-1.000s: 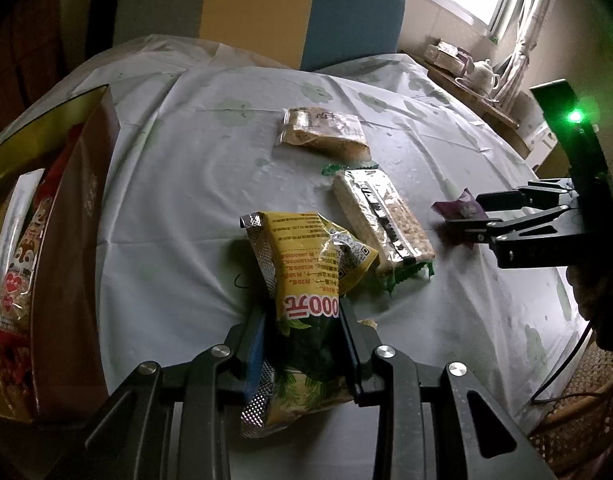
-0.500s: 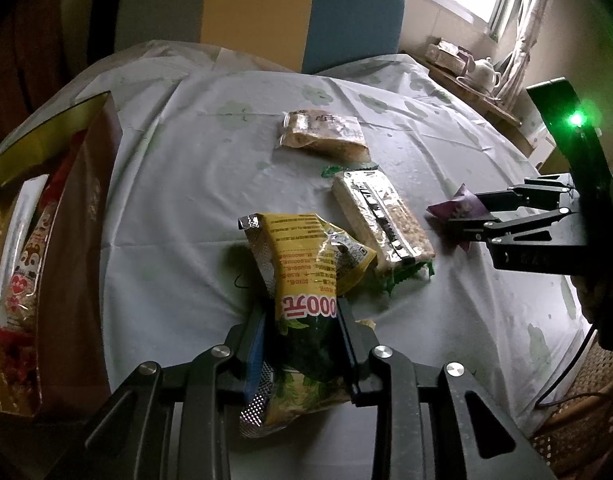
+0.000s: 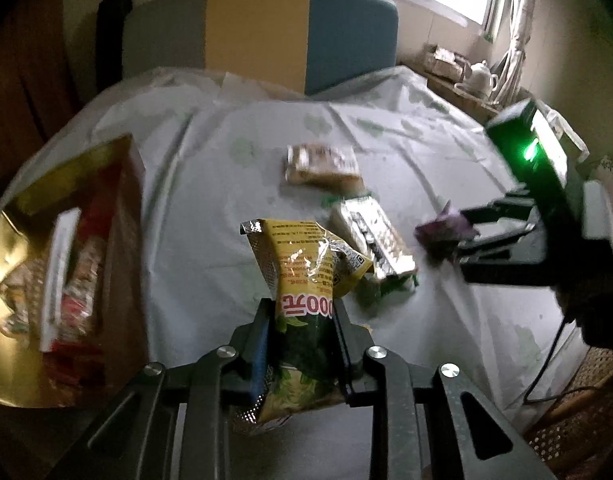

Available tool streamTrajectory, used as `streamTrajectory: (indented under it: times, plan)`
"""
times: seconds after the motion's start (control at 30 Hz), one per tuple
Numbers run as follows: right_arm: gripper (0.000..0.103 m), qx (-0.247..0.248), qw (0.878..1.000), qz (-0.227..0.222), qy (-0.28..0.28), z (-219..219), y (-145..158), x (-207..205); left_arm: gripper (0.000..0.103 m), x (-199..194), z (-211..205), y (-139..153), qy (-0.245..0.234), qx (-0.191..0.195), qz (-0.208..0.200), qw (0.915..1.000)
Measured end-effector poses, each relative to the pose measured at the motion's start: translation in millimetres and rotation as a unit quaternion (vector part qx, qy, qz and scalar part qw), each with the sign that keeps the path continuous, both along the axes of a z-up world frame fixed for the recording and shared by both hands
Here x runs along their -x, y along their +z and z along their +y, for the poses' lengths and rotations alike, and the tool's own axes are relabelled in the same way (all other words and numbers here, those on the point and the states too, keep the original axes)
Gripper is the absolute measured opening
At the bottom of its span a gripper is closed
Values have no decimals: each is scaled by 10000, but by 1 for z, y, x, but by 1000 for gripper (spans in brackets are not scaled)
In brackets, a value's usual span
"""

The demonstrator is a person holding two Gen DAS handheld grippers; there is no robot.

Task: Organize snacks
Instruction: 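Carry the chip bag toward the gold tray while the right gripper holds the purple packet, then lower the yellow chip bag into the gold tray and open the left gripper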

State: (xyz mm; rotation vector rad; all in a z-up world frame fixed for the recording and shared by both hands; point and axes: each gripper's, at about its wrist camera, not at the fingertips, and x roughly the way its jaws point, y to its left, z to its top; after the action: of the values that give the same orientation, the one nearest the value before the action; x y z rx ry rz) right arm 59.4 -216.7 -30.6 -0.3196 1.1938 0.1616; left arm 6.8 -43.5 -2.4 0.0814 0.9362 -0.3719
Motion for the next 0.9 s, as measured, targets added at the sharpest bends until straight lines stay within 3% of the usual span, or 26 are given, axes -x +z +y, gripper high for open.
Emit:
streamTrajectory:
  times: [0.23,0.57,0.77,0.9]
  plan:
    - [51,76,9999,-48,53,3,0,3,28,-2,13,27,201,63,-285,9994]
    - [51,121,9999,-76,79,5,0,5,28,-2,38,36,479,140,-343,9982]
    - [51,136,9998,-89,93,5,0,5,28,-10,68,40,773,385,-227,9960]
    - [51,146,9998,-95,105,6,0,6,28,-18,104,43,1185,770,-19,9900]
